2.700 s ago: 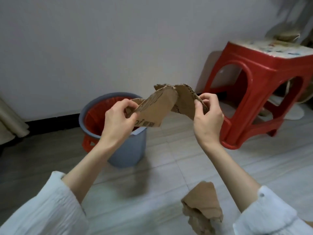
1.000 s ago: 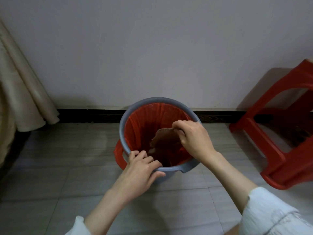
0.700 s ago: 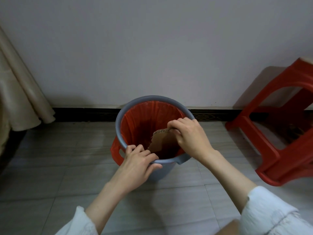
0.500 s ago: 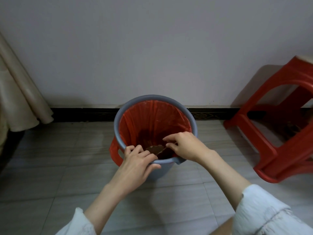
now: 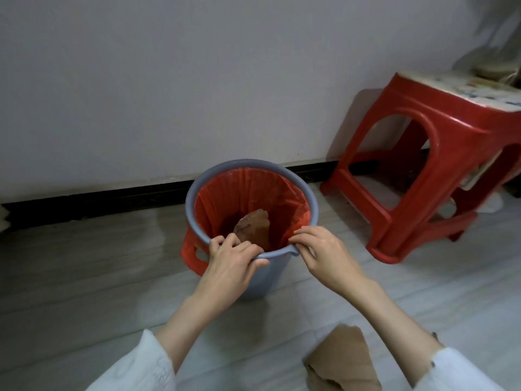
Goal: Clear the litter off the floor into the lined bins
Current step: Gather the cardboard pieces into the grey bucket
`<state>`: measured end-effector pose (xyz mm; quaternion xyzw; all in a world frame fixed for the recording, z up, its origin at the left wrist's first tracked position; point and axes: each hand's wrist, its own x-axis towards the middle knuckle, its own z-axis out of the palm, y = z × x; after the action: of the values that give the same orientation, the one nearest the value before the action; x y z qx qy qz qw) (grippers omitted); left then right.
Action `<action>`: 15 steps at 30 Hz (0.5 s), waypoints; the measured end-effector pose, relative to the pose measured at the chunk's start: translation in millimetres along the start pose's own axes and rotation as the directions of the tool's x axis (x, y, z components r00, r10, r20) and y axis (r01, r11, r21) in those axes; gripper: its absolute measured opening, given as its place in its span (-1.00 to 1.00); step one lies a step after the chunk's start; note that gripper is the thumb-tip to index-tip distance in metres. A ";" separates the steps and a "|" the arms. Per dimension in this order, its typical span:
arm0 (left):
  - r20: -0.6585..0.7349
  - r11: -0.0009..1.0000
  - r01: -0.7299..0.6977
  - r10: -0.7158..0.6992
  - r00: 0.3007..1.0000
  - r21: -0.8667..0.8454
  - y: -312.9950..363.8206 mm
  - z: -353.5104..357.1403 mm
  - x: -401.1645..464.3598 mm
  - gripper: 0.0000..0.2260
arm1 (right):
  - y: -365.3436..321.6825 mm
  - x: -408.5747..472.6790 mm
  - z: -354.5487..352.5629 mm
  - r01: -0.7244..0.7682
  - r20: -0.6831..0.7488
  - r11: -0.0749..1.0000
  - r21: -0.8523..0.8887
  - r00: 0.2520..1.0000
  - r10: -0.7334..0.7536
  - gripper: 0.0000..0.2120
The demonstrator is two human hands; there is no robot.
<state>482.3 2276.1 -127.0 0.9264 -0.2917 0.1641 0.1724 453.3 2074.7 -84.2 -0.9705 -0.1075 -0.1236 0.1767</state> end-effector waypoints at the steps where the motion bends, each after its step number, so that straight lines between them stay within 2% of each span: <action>1: 0.017 1.000 -0.019 0.019 1.000 0.000 7.5 3.5 4.5 -0.69 | 8.3 -5.3 -3.2 -0.025 -0.001 1.000 0.001 1.000 0.025 -0.78; 5: 0.056 0.999 -0.035 0.036 0.998 -0.010 30.9 10.3 17.2 -0.71 | 35.3 -28.3 -10.5 -0.080 -0.054 0.996 0.035 0.995 0.082 -0.76; 7: 0.008 0.998 -0.065 0.065 0.998 0.007 46.6 10.7 19.3 -0.79 | 48.1 -46.5 -13.1 -0.107 -0.105 0.992 0.060 0.988 0.112 -0.75; 9: -0.084 0.983 -0.168 0.175 0.981 0.077 63.2 14.5 17.1 -0.79 | 62.4 -69.4 -11.9 -0.164 -0.126 0.983 0.082 0.977 0.173 -0.74; 11: -0.123 0.933 -0.333 0.349 0.929 0.135 81.6 22.4 12.6 -0.70 | 78.5 -96.2 -6.7 -0.250 -0.087 0.963 0.103 0.962 0.259 -0.74; 13: -0.053 0.854 -0.501 0.512 0.858 0.139 102.2 37.4 6.9 -0.71 | 97.4 -125.4 1.6 -0.364 0.042 0.924 0.117 0.931 0.361 -0.70; 15: 0.144 0.805 -0.587 0.573 0.807 0.088 119.7 57.1 1.8 -0.72 | 115.2 -151.0 10.6 -0.481 0.181 0.870 0.110 0.870 0.458 -0.64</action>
<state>423.9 2159.3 -150.2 0.8095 -0.5590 0.1758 0.0378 341.6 1948.3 -172.2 -0.9576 0.1101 0.0043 0.2661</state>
